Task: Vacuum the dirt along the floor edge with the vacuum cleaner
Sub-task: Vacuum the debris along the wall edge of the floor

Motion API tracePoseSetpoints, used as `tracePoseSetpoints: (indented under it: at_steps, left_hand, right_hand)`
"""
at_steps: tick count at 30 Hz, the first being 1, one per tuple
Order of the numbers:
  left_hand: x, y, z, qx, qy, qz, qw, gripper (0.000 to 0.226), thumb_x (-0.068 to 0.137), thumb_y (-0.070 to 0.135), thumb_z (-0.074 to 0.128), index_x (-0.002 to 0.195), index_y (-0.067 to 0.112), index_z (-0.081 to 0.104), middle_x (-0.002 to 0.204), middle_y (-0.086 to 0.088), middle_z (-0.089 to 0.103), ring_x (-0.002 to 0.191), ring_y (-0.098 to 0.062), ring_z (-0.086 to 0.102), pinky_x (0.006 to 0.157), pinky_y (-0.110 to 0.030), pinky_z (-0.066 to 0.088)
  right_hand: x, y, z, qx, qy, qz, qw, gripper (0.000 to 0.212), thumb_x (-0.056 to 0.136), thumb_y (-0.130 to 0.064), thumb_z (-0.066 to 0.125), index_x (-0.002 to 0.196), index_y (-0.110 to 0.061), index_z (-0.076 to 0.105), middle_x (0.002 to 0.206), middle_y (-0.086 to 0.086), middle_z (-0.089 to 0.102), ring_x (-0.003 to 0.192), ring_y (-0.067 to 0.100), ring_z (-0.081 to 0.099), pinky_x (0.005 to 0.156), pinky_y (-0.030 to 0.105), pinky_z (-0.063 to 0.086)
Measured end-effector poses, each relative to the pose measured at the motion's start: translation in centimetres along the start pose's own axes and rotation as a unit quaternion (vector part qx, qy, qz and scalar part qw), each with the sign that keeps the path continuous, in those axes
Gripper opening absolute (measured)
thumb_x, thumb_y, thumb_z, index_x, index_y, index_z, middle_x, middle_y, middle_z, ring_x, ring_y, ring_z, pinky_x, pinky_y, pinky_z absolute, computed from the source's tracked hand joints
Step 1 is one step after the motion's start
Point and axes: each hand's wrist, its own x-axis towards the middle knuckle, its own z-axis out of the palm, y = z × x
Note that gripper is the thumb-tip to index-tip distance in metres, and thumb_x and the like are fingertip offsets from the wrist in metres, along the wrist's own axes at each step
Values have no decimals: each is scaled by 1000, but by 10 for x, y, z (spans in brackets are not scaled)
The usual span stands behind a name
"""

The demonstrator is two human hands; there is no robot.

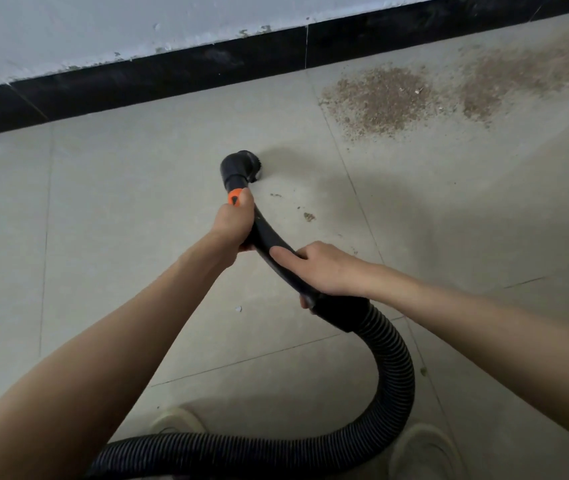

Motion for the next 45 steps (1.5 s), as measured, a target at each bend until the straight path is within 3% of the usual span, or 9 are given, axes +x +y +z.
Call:
tracePoseSetpoints:
  at_steps: [6, 10, 15, 18, 23, 28, 37, 40, 45]
  left_hand:
    - [-20, -52, -49, -111, 74, -55, 989, 31, 94, 33, 39, 106, 5, 46, 84, -4, 52, 75, -18, 55, 55, -30, 47]
    - [-20, -71, -69, -153, 75, -97, 981, 36, 94, 37, 45, 110, 5, 45, 86, -7, 55, 73, -21, 58, 54, -32, 47]
    - [-17, -78, -69, -130, 40, -109, 985, 41, 98, 43, 43, 110, 3, 46, 90, -9, 57, 73, -22, 60, 54, -34, 48]
    - [-15, -74, -64, -128, 25, -120, 984, 40, 99, 45, 40, 100, 5, 45, 95, -11, 56, 75, -22, 57, 63, -36, 50]
    - [-8, -77, -65, -127, 53, -111, 984, 38, 100, 40, 35, 108, 4, 43, 104, -16, 53, 87, -27, 55, 79, -40, 49]
    - [-12, -93, -54, -105, 47, -122, 986, 45, 100, 42, 34, 111, 0, 46, 102, -16, 55, 91, -29, 56, 87, -42, 50]
    - [2, -54, -35, -110, -15, -103, 988, 37, 99, 40, 39, 102, 4, 46, 88, -8, 51, 72, -21, 53, 60, -33, 48]
    - [4, -45, -25, -100, -32, -93, 990, 27, 97, 34, 41, 87, 9, 46, 82, -6, 48, 67, -19, 51, 58, -31, 47]
    - [-2, -39, -2, -88, -50, -89, 991, 27, 97, 34, 44, 85, 10, 45, 82, -6, 48, 68, -19, 51, 59, -30, 48]
  right_hand:
    - [-4, -18, 29, -125, -73, -39, 989, 65, 93, -69, 33, 80, -10, 59, 62, 5, 72, 57, 16, 67, 64, 28, 54]
    - [-19, -10, 43, -167, -96, -46, 980, 66, 92, -71, 31, 84, -10, 58, 70, 6, 71, 60, 18, 68, 60, 29, 54]
    - [-34, -1, 49, -142, -113, -11, 983, 58, 92, -69, 33, 80, -16, 53, 58, -2, 67, 49, 10, 63, 48, 19, 47]
    - [-33, -4, 51, -154, -115, -14, 981, 61, 93, -68, 32, 84, -12, 56, 67, 4, 69, 55, 15, 65, 54, 23, 50]
    - [-25, -12, 51, -176, -118, -12, 977, 69, 93, -70, 29, 90, -8, 58, 73, 7, 72, 57, 14, 62, 58, 23, 49]
    - [-30, 2, 61, -68, -169, 50, 982, 57, 94, -66, 35, 93, -11, 50, 65, 3, 69, 50, 17, 64, 48, 23, 51]
    - [-24, -1, 43, -56, -83, 43, 994, 65, 94, -66, 33, 95, -5, 54, 61, 5, 68, 46, 18, 63, 45, 21, 48]
    - [-25, 4, 39, -35, -65, 59, 996, 65, 95, -65, 32, 93, -4, 54, 56, 3, 66, 45, 19, 63, 46, 22, 49]
    - [-31, 18, 35, 14, -43, 88, 995, 65, 92, -68, 33, 94, -6, 54, 48, 0, 63, 45, 20, 64, 44, 22, 48]
